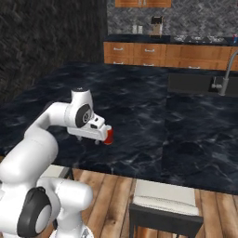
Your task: Four empty soda cans are scattered around the kitchen. Gather all the cans and cluster them next to the stove for recycling.
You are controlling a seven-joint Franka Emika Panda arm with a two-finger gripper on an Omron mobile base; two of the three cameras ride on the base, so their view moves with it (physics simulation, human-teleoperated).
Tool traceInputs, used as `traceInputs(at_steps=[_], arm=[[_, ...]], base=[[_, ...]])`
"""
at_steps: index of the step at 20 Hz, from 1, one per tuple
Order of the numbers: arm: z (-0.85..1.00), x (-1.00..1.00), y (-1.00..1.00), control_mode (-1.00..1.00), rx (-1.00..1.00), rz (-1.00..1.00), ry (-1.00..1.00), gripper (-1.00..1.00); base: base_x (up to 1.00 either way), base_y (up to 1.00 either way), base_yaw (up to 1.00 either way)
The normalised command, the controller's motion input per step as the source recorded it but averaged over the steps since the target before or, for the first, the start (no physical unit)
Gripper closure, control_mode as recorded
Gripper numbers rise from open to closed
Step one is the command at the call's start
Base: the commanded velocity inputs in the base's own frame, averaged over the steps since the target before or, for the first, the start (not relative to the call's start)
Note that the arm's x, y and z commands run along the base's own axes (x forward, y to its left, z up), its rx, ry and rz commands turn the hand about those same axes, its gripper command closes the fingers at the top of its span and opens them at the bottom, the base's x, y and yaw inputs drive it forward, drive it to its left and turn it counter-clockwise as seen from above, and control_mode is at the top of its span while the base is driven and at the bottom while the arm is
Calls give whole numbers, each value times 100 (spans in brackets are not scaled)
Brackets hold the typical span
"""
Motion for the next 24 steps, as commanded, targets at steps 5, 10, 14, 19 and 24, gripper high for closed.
traceInputs(at_steps=[5,10,14,19,24], arm=[[3,20,-10,-100,0,2,0,-100],[1,24,-3,-100,0,6,0,-100],[-3,18,-4,-100,0,9,0,-100],[-8,18,-4,-100,0,9,0,-100],[-1,31,-7,-100,0,6,0,-100]], base=[[0,0,0],[0,0,0],[0,0,0],[0,0,0],[0,0,0]])
